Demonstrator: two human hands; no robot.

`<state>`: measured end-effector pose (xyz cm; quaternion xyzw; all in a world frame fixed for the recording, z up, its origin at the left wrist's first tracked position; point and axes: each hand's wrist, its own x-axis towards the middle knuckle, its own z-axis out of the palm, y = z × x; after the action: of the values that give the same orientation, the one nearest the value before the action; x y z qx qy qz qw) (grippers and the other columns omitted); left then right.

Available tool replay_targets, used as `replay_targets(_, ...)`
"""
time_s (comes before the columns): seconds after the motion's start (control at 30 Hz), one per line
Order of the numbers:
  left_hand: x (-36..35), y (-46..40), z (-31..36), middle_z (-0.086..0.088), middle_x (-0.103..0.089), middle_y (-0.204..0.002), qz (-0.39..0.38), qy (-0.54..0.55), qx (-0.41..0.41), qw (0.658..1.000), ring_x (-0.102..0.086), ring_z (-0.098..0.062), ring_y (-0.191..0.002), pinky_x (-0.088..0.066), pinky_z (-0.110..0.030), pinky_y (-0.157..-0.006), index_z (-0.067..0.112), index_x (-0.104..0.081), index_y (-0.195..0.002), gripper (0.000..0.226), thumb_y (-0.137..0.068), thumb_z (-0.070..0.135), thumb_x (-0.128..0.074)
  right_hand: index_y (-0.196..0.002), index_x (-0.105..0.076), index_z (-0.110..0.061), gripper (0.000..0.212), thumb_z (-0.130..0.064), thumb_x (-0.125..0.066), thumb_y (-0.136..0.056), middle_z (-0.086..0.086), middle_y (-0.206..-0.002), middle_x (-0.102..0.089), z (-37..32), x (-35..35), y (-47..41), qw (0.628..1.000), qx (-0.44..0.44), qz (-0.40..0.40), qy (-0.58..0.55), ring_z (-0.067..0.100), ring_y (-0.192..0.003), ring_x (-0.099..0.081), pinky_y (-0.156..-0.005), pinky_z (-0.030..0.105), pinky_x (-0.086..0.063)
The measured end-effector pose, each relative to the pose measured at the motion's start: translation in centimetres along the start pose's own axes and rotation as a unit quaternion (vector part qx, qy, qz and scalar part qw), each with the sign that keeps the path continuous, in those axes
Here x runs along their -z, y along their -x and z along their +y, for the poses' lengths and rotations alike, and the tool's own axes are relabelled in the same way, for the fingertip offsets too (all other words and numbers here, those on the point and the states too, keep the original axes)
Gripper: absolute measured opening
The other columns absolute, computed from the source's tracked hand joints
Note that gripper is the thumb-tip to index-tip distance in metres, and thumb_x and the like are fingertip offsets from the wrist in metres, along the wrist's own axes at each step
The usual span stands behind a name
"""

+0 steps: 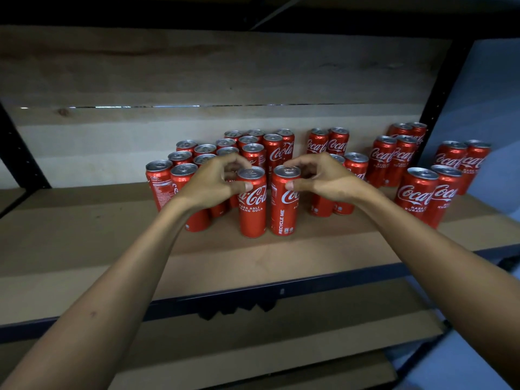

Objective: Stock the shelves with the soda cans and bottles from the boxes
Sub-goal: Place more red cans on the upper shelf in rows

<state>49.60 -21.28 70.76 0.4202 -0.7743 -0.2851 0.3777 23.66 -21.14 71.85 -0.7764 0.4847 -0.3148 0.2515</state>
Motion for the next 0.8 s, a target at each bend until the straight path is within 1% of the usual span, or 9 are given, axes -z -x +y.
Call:
replay_targets(0.07,0.1,-0.3,0.4,0.0,-0.061,-0.115,-0.003,-0.036,0.014,0.999,-0.06,-0.013,-0.107,-0.049,-0.028,-0.092,0.021,-0.057,-0.128,0.054,-0.079,0.014,-0.08,-0.132,-0.06,-0.02,0.058,-0.027,-0.082,-0.078,-0.005,-0.126,-0.064,-0.4,0.0,0.0,1.0,-0.004,0.004,0.023,0.008,-0.112,-0.061,-0.099,0.031,-0.051)
replay_targets(0.13,0.2,-0.5,0.9,-0.001,-0.059,-0.118,-0.019,-0.093,0.014,0.995,-0.058,-0.013,-0.106,-0.045,-0.027,-0.09,0.023,-0.052,-0.138,0.064,-0.08,0.021,-0.079,-0.131,-0.061,-0.022,0.057,-0.032,-0.081,-0.078,-0.009,-0.126,-0.062,-0.8,0.0,0.0,0.999,0.002,-0.002,0.05,0.004,-0.111,-0.058,-0.091,0.018,-0.048)
replay_targets(0.2,0.2,-0.6,1.3,0.002,-0.062,-0.122,-0.04,-0.113,-0.007,0.993,-0.057,-0.008,-0.109,-0.046,-0.026,-0.092,0.019,-0.056,-0.135,0.056,-0.083,0.02,-0.076,-0.13,-0.061,-0.022,0.056,-0.036,-0.08,-0.079,-0.013,-0.124,-0.061,-1.3,0.1,0.2,0.997,0.008,-0.005,0.079,0.003,-0.111,-0.057,-0.088,0.015,-0.045)
replay_targets(0.27,0.2,-0.6,1.6,0.006,-0.067,-0.117,-0.053,-0.106,-0.021,0.993,-0.061,-0.005,-0.107,-0.05,-0.031,-0.095,0.017,-0.064,-0.124,0.042,-0.084,0.017,-0.075,-0.132,-0.059,-0.021,0.056,-0.037,-0.077,-0.082,-0.012,-0.127,-0.059,-1.4,0.3,0.2,0.994,0.004,-0.015,0.105,0.005,-0.115,-0.056,-0.096,0.022,-0.045)
replay_targets(0.4,0.6,-0.3,2.2,0.01,-0.066,-0.113,-0.076,-0.084,-0.016,0.993,-0.061,0.01,-0.095,-0.053,-0.023,-0.088,0.018,-0.065,-0.122,0.034,-0.089,0.02,-0.07,-0.141,-0.051,-0.014,0.058,-0.015,-0.072,-0.087,-0.003,-0.141,-0.054,-1.1,0.5,0.6,0.999,-0.014,-0.029,0.039,0.008,-0.127,-0.051,-0.108,0.028,-0.041)
replay_targets(0.47,0.6,-0.2,2.3,0.009,-0.067,-0.112,-0.074,-0.077,-0.017,0.994,-0.062,0.011,-0.091,-0.055,-0.022,-0.084,0.018,-0.065,-0.122,0.031,-0.091,0.021,-0.067,-0.137,-0.055,-0.013,0.055,-0.014,-0.074,-0.086,-0.003,-0.137,-0.058,-1.2,0.2,1.0,0.999,-0.002,-0.006,0.032,0.006,-0.123,-0.054,-0.101,0.019,-0.042)
replay_targets(0.57,0.4,-0.2,2.3,0.005,-0.071,-0.107,-0.062,-0.075,-0.009,0.995,-0.066,-0.003,-0.097,-0.056,-0.036,-0.089,0.014,-0.067,-0.12,0.028,-0.092,0.017,-0.066,-0.128,-0.063,-0.014,0.048,-0.023,-0.078,-0.083,-0.006,-0.12,-0.066,-1.6,-0.2,1.1,0.998,0.009,0.025,0.05,0.005,-0.107,-0.06,-0.085,0.012,-0.046)
replay_targets(0.7,0.2,0.0,2.7,0.0,-0.073,-0.107,-0.06,-0.052,0.001,0.997,-0.068,-0.01,-0.099,-0.057,-0.041,-0.088,0.01,-0.068,-0.118,0.026,-0.092,0.01,-0.064,-0.119,-0.069,-0.017,0.042,-0.029,-0.08,-0.08,-0.008,-0.111,-0.07,-1.8,-0.5,1.2,0.997,0.011,0.044,0.057,0.006,-0.1,-0.065,-0.089,0.028,-0.054)
replay_targets(0.8,-0.2,0.1,2.9,0.002,-0.073,-0.103,-0.05,-0.047,0.004,0.998,-0.068,-0.01,-0.098,-0.059,-0.04,-0.084,0.014,-0.068,-0.119,0.028,-0.091,0.009,-0.065,-0.116,-0.071,-0.017,0.041,-0.032,-0.081,-0.079,-0.007,-0.108,-0.072,-1.8,-0.3,1.3,0.998,0.003,0.041,0.055,0.005,-0.097,-0.067,-0.089,0.033,-0.056)
